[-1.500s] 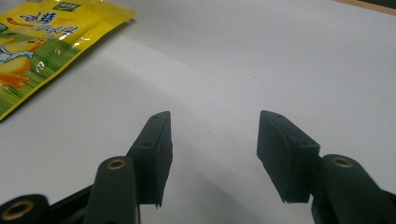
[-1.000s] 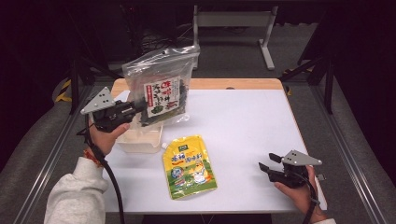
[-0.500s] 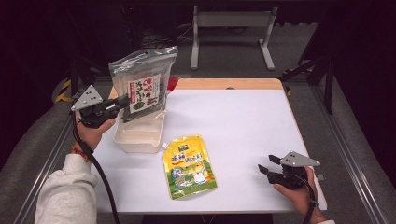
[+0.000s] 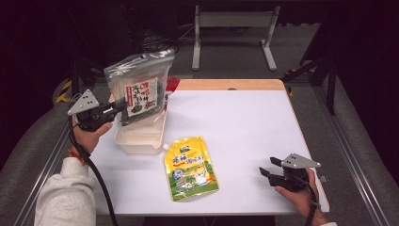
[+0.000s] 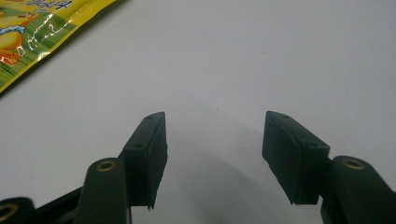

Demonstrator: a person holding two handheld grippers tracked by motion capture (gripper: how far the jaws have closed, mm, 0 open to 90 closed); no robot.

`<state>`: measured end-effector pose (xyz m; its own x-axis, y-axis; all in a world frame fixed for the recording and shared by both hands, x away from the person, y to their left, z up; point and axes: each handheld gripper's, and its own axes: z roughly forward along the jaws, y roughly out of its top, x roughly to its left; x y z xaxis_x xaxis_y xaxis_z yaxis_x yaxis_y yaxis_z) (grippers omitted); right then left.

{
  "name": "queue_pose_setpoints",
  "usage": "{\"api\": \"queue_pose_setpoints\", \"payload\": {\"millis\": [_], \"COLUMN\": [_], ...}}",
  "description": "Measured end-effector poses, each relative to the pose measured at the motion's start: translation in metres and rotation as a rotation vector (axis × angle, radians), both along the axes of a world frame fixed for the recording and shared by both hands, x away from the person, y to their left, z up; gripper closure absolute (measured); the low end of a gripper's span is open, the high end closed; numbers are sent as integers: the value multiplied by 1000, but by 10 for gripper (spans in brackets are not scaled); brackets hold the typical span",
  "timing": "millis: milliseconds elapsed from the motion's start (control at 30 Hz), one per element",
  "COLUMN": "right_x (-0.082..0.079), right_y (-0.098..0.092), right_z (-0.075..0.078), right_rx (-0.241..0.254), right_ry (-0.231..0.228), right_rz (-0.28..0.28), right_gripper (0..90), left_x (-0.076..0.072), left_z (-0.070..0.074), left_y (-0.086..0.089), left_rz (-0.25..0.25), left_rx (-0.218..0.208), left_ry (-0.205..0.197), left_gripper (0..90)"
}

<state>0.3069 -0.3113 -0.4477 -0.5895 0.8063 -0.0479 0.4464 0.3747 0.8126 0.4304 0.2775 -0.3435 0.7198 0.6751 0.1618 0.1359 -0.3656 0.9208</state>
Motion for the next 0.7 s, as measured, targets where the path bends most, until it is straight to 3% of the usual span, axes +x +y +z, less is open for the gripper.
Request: {"api": "queue_pose_setpoints", "payload": {"millis": [167,267,333,433,467,533,600,700], "right_x": [1,1,0,1,1,0,0,0], "right_y": [0,1,1,1,1,1,1,0], "right_z": [0,0,0,-1,-1,-1,0,-1], "right_rx": [0,0,-2,-2,-2,-2,0,-2], "right_ry": [-2,-2,-3,0,0,1,0,2], "right_rz": [0,3,5,5,6,8,6,5], "right_gripper": [391,390,388,385,385,385,383,381], "left_x": [1,3,3,5,5,5,5,3], "left_z": [-9,-19,-21,-26,-27,-27,-28,-28], "left_y": [-1,-4,-6,-14,-14,-12,-9,-6], "left_rz": [-4,-3,-8,0,-10,-12,14,3], "left_rx": [-12,-72,-79,-42,-77,-96,-107,-105], "left_ry": [14,16,9,9,21,23,21,27], "left_gripper": [792,789,786,776,774,768,757,713]}}
